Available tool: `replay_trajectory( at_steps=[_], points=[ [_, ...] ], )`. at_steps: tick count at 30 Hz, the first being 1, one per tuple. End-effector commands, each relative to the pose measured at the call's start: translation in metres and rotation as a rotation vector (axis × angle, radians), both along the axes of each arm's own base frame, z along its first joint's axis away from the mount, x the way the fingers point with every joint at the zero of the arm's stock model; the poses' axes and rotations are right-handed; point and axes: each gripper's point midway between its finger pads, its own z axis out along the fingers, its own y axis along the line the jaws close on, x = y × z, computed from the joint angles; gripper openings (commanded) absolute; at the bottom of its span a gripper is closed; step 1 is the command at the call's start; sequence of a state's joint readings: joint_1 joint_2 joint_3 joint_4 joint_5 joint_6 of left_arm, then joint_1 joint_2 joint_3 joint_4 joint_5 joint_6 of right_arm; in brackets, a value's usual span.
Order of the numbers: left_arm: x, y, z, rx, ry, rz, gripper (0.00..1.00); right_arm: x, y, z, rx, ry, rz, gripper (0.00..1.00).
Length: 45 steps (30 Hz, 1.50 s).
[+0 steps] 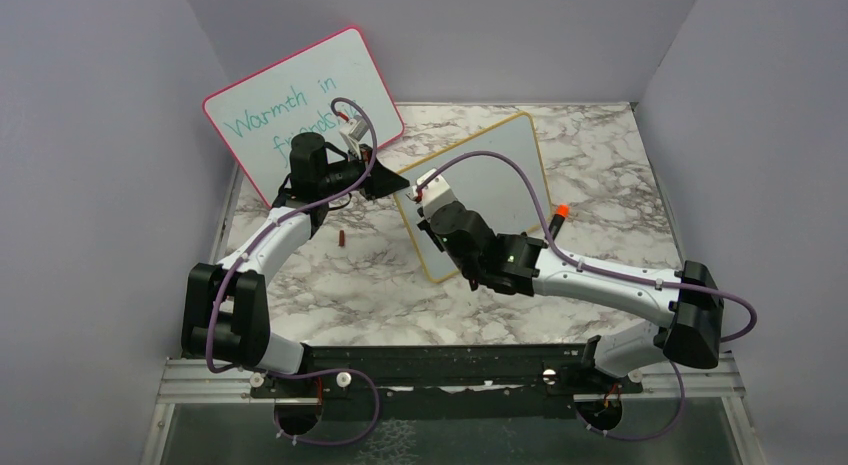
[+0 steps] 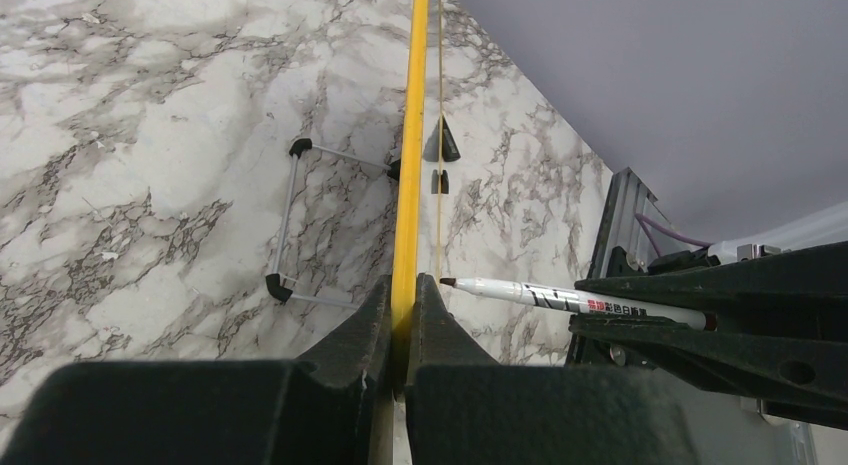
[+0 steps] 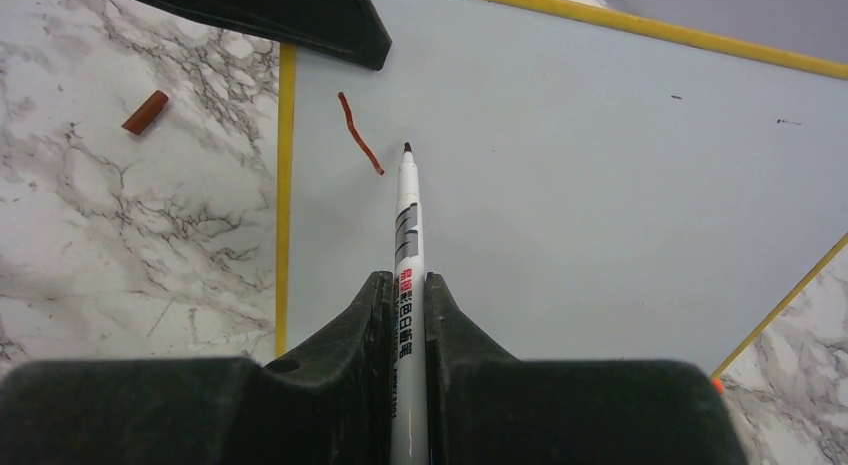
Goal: Write a sentence on the whiteboard
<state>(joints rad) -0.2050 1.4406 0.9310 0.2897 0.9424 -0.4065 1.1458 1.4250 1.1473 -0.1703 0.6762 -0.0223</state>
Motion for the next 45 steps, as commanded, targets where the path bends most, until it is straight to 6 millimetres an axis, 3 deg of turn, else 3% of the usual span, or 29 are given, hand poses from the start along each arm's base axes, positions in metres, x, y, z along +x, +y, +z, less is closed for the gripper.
replay_trajectory(
  at_steps=[1,28,45],
  points=[
    [-0.013,-0.008,-0.03,0.034,0.095,-0.057,0.0,0.008,-0.003,0.013,0.041,-0.051,-0.044,0.01],
    [-0.013,-0.009,-0.03,0.035,0.094,-0.06,0.0,0.02,-0.002,0.016,0.054,-0.06,-0.06,0.01],
    [-0.013,-0.009,-0.031,0.035,0.097,-0.065,0.0,0.019,0.003,0.005,0.025,-0.027,-0.028,0.01]
  ],
)
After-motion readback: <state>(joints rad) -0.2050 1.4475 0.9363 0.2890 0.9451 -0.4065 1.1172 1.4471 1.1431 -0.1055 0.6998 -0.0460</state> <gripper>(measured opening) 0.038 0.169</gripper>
